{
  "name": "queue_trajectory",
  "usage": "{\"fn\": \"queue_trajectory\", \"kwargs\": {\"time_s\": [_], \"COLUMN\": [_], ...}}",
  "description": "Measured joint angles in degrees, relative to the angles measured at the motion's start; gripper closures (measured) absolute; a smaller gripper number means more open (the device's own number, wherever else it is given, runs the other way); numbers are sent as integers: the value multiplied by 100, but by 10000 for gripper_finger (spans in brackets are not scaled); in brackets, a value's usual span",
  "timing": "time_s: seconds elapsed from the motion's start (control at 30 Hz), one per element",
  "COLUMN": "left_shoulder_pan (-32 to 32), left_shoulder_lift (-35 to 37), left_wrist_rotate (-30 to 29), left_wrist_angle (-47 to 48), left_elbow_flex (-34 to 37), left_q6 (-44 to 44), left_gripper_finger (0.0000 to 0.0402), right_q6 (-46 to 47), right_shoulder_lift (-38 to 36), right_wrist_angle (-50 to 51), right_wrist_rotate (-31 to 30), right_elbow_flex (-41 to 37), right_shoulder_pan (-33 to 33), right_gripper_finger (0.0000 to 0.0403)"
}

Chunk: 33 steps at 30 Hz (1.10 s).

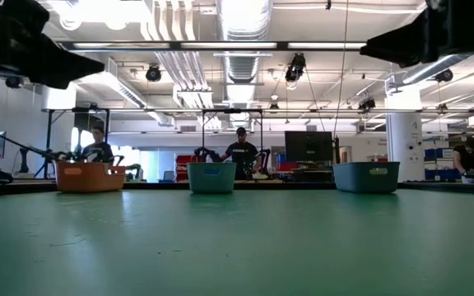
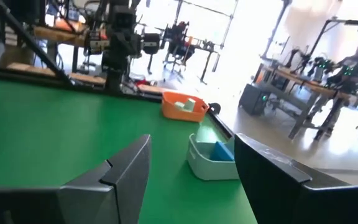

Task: Sort & place blocks by color
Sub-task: Return to Home Position

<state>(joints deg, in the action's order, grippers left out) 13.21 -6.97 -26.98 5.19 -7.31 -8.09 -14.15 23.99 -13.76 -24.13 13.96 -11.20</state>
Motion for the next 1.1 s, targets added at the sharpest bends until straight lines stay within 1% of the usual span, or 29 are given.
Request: {"fn": "queue_trajectory", "kwargs": {"time_s": [0.1,0.13,0.3,0.37,0.47,0.57,0.7,0.77,0.87,1.1], "left_shoulder_pan": [0,0,-9,-9,-9,-9,-9,-9,-9,-9], "left_shoulder_lift": [621,694,390,428,541,596,587,596,572,379], "left_wrist_rotate": [3,8,-4,4,10,20,33,31,3,-7], "left_wrist_angle": [73,-31,-87,27,-130,-235,-251,-259,-319,-343], "left_elbow_flex": [187,213,270,356,421,451,461,464,477,481], "left_q6": [-192,-244,-442,-421,-372,-311,-140,-131,-134,-149], "left_gripper_finger": [397,396,396,396,396,396,395,395,395,395], "right_q6": [-10,-12,-51,-179,-329,-413,-459,-223,-39,-121], "right_shoulder_lift": [-441,-582,-1275,-1527,-1929,-2331,-2373,-2315,-2315,-2261], "right_wrist_angle": [-4,-3,30,45,12,186,49,188,447,664], "right_wrist_rotate": [-10,-14,-183,-332,-506,-597,-581,-556,-410,-446], "right_elbow_flex": [-191,-250,-525,-649,-819,-1025,-1318,-1325,-1326,-1327], "right_shoulder_pan": [49,68,151,151,150,151,157,177,175,183], "right_gripper_finger": [184,184,184,184,184,184,184,186,198,229]}}
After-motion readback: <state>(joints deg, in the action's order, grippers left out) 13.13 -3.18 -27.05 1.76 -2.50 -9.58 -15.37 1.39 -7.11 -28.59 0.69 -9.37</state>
